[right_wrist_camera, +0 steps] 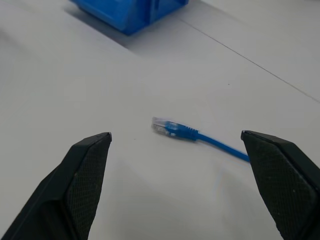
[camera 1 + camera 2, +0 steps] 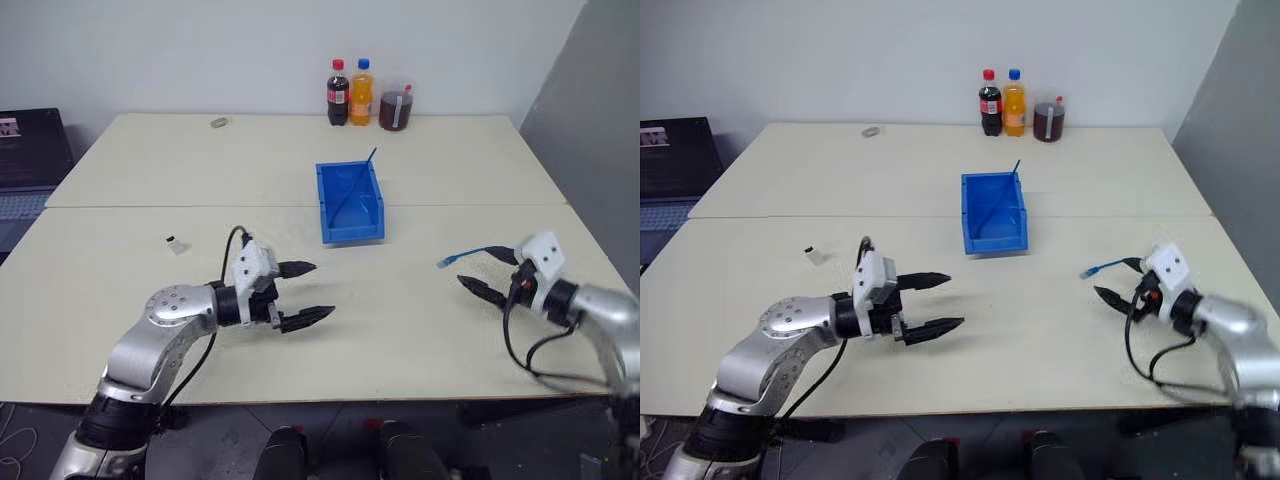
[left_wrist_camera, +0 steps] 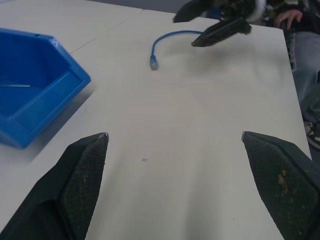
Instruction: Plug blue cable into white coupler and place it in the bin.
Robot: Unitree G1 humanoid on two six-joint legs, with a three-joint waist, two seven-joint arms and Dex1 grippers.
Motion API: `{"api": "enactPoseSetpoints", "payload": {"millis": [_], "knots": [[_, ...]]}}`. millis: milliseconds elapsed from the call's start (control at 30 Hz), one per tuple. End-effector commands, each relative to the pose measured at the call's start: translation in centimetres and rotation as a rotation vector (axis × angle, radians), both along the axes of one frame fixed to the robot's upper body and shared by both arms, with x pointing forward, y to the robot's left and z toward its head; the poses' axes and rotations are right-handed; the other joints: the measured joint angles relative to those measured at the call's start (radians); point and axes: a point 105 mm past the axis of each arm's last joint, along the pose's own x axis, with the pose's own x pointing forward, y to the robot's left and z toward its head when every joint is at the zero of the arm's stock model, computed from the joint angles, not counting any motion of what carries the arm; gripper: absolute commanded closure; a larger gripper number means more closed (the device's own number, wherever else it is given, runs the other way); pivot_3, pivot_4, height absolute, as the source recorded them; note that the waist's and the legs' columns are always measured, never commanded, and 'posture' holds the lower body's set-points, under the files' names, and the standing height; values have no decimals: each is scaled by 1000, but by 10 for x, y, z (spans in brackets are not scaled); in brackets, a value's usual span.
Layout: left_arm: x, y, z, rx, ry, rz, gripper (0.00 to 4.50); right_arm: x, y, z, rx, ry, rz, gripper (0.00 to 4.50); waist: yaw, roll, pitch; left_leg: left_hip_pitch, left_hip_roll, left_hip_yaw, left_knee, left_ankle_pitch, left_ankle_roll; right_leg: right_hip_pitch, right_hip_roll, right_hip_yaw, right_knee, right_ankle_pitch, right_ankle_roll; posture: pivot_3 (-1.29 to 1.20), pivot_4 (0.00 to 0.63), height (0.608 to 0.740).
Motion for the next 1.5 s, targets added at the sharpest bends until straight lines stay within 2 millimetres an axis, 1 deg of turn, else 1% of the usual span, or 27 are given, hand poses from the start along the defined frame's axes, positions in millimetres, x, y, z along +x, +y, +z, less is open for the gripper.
{"api": "enactPoseSetpoints", "payload": {"millis": [33, 133, 200, 333, 400, 467, 500, 567, 700, 733, 867, 1000, 1067, 1133, 1200, 1267, 1400, 1500], "knots": [[0, -6, 5, 19, -42, -43, 0, 17, -11, -6, -191, 103, 99, 77, -4, 0, 2, 2, 0, 0, -1, 0, 0, 2, 0, 0, -2, 0, 0, 0, 150, 740], [1, -10, 5, 22, -57, -50, 0, 33, -14, -2, -273, 162, 127, 77, -8, 0, 4, 2, 0, 0, -3, 0, 0, 4, 0, 0, -5, -1, -1, 0, 150, 740], [0, -12, 4, 29, -65, -54, 0, 38, -13, -4, -315, 208, 146, 77, -9, -1, 4, 2, 0, 0, -3, 0, 0, 4, -1, 0, -6, 1, -6, 0, 150, 740], [-1, -15, 2, 33, -75, -53, 0, 47, -5, -8, -391, 261, 177, 77, -8, 0, 5, 0, 0, 4, -3, 0, 0, 4, -2, -1, -6, 1, -7, 0, 150, 740], [-1, -16, 2, 35, -79, -52, 0, 50, -1, -8, -395, 284, 180, 77, -8, 0, 5, 0, 0, 5, -3, -1, 0, 3, -3, -1, -6, 1, -8, 0, 150, 740], [0, -15, 2, 34, -83, -45, 0, 51, 2, -9, -390, 316, 182, 359, -9, 0, 5, 0, 0, 5, -3, -1, 0, 4, -4, -2, -6, 1, -8, 0, 150, 740], [0, -15, 2, 35, -86, -41, 0, 50, 4, -10, -384, 337, 185, 526, -9, 0, 5, 0, 0, 5, -3, -1, 0, 4, -4, -2, -5, 1, -7, 0, 150, 740], [1, -13, 2, 39, -94, -32, 0, 49, 5, -12, -392, 364, 191, 1063, -9, 0, 5, 1, 0, 5, -3, -1, 0, 4, -4, -3, -5, 1, -7, 0, 150, 740], [0, -11, 0, 43, -97, -23, 0, 49, 4, -15, -465, 350, 227, 2102, -9, 0, 5, 2, 0, 5, -2, -1, 0, 4, -4, -2, -4, 1, -7, 0, 150, 740], [0, -10, -1, 46, -98, -23, 0, 48, 5, -16, -471, 354, 237, 2299, -9, 0, 5, 2, 0, 5, -2, -1, 0, 5, -4, -2, -4, 1, -7, 0, 150, 740], [0, -10, -2, 55, -104, -22, 0, 48, 10, -16, -455, 364, 255, 3433, -10, 0, 5, 2, 0, 5, -2, -1, 0, 6, -4, -2, -4, 2, -6, 0, 150, 740], [0, -6, -7, 77, -103, -15, 0, 47, 18, -12, -440, 352, 302, 4397, -10, 0, 5, 3, 0, 5, -1, -1, 0, 6, -4, -2, -4, 2, -6, 0, 150, 740], [-1, -1, -11, 95, -96, -3, 0, 47, 25, -9, -436, 332, 350, 4487, -11, 0, 5, 3, 0, 5, -1, -1, 0, 6, -4, -2, -3, 2, -5, 0, 150, 740], [-1, 6, -16, 110, -87, 19, 0, 46, 36, -5, -431, 294, 409, 4487, -15, 1, 5, 3, 0, 5, -1, -1, 0, 6, -4, -2, -3, 2, -5, 0, 150, 740], [-2, 27, -25, 142, -56, 87, 0, 43, 66, 2, -391, 220, 535, 4487, -20, 2, 6, 3, 0, 5, -1, -1, 0, 5, -3, -1, -3, 2, -6, 0, 150, 740], [-6, 50, -37, 185, -12, 151, 0, 31, 96, 4, -374, 160, 669, 4487, -30, 2, 6, 4, 1, 5, -2, -1, 0, 5, -2, 0, -3, 2, -6, 0, 150, 740], [-9, 91, -55, 256, 37, 267, 0, 0, 155, -2, -363, 70, 860, 4487, -20, 3, 7, 3, 2, 0, -5, -1, 0, 3, -2, -3, -1, 1, -8, 0, 150, 740], [-11, 112, -60, 288, 56, 317, 0, -14, 197, -8, -358, 13, 926, 4487, -14, 3, 7, 3, 2, 0, -5, -1, 0, 3, -2, -4, 0, 0, -8, 0, 150, 740]]}}
